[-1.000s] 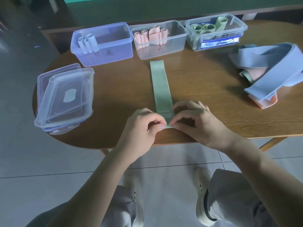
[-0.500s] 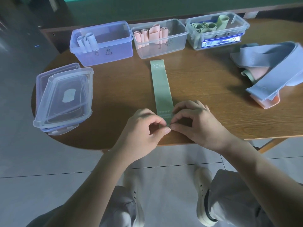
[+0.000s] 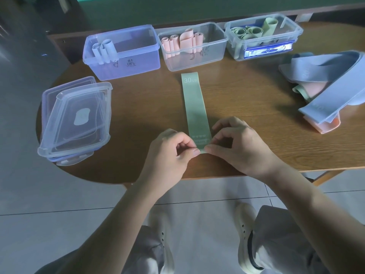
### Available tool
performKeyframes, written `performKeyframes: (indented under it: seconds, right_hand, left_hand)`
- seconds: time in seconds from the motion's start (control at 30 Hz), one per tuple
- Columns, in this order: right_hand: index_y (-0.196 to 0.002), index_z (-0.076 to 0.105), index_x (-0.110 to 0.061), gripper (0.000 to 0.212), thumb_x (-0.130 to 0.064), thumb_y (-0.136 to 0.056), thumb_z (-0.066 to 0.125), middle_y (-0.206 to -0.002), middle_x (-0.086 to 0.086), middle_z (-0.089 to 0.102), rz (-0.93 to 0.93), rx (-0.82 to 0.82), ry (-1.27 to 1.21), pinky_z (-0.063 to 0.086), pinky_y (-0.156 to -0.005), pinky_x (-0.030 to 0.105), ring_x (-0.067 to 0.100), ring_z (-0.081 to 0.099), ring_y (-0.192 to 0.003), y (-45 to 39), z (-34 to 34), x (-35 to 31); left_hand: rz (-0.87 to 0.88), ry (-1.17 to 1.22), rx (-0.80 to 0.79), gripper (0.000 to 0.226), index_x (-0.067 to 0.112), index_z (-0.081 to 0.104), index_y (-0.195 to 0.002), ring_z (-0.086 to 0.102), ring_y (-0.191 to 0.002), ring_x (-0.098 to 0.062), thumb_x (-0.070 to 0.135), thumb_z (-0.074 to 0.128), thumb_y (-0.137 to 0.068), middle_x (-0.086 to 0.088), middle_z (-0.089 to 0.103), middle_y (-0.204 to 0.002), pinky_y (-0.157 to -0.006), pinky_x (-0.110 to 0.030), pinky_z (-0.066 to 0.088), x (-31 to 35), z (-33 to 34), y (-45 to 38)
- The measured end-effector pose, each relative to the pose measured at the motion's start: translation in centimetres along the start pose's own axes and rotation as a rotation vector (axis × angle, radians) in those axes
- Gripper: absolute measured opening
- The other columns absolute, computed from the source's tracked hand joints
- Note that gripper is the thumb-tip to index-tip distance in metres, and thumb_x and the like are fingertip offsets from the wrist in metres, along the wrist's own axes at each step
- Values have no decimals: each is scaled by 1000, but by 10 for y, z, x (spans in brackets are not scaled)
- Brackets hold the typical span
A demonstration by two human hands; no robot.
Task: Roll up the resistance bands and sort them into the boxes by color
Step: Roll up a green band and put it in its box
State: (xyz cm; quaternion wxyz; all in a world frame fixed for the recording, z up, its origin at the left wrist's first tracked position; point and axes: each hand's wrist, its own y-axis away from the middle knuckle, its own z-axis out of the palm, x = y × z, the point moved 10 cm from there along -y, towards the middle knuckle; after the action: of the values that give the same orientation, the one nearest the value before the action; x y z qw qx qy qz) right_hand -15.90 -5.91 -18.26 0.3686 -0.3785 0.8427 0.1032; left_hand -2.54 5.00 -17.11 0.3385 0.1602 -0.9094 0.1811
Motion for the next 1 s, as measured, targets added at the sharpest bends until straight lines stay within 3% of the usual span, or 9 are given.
performKeyframes:
  seconds: [0.07, 0.2, 0.33, 0.5, 0.57, 0.77, 0.87, 1.0]
  right_hand:
    - [-75, 70, -28, 16, -33, -78, 84, -115, -11, 56, 32, 10, 13, 33, -91, 13, 10, 49, -112, -2, -1, 3]
    - [-77, 65, -32, 19, -30, -79, 84, -117, -10, 54, 17, 8, 3, 35, -98, 24, 13, 49, -115, -4, 0, 1]
    - [-86, 69, -34, 14, -25, -84, 80, -118, -9, 55, -98, -30, -8, 37, -103, 33, 12, 47, -113, -4, 4, -8]
    - [-94, 72, -33, 6, -30, -92, 68, -115, -12, 57, -235, -66, 19, 41, -100, 43, 17, 51, -109, -1, 10, -15]
    - [-95, 74, -33, 6, -31, -93, 69, -114, -13, 57, -259, -49, 30, 42, -99, 42, 16, 52, -107, -1, 9, -16]
    - [-94, 76, -31, 15, -42, -90, 68, -114, -8, 57, -308, -53, 74, 34, -99, 17, 14, 50, -105, 0, 5, -18]
    - [-88, 77, -31, 21, -50, -85, 67, -111, -9, 57, -298, -34, 75, 36, -96, 17, 15, 50, -102, -2, 4, -18]
    - [-89, 77, -28, 10, -37, -88, 75, -105, -9, 58, -271, -18, 11, 36, -97, 20, 14, 52, -102, -5, 3, -15]
  left_hand:
    - [24, 22, -4, 12, 24, 70, -81, 57, -83, -6, 17, 79, -84, 11, 61, -83, -66, -14, 44, 2, 2, 0]
    - [130, -7, 8, 14, 19, 72, -87, 59, -82, -6, 5, 74, -88, 9, 65, -85, -71, -21, 49, 9, 6, 0]
    - [217, -53, 22, 9, 16, 74, -90, 60, -85, -9, 7, 70, -92, 6, 66, -89, -74, -31, 51, 13, 7, 2]
    - [190, -1, -22, 8, 20, 77, -89, 58, -85, -1, 23, 82, -83, 9, 64, -88, -74, -18, 48, 12, 4, 1]
    - [176, -8, -16, 8, 22, 78, -88, 58, -85, 1, 22, 83, -82, 10, 65, -88, -73, -17, 48, 10, 3, -1]
    - [148, -29, 10, 4, 18, 79, -87, 59, -82, -5, 20, 81, -84, 7, 67, -87, -70, -18, 47, 9, 3, -6]
    - [149, -19, 29, 3, 17, 77, -85, 59, -80, -7, 17, 80, -85, 6, 65, -85, -69, -21, 47, 10, 2, -5]
    - [117, 30, 65, 7, 18, 73, -85, 59, -83, -6, 15, 80, -84, 8, 64, -85, -69, -18, 48, 10, -1, -5]
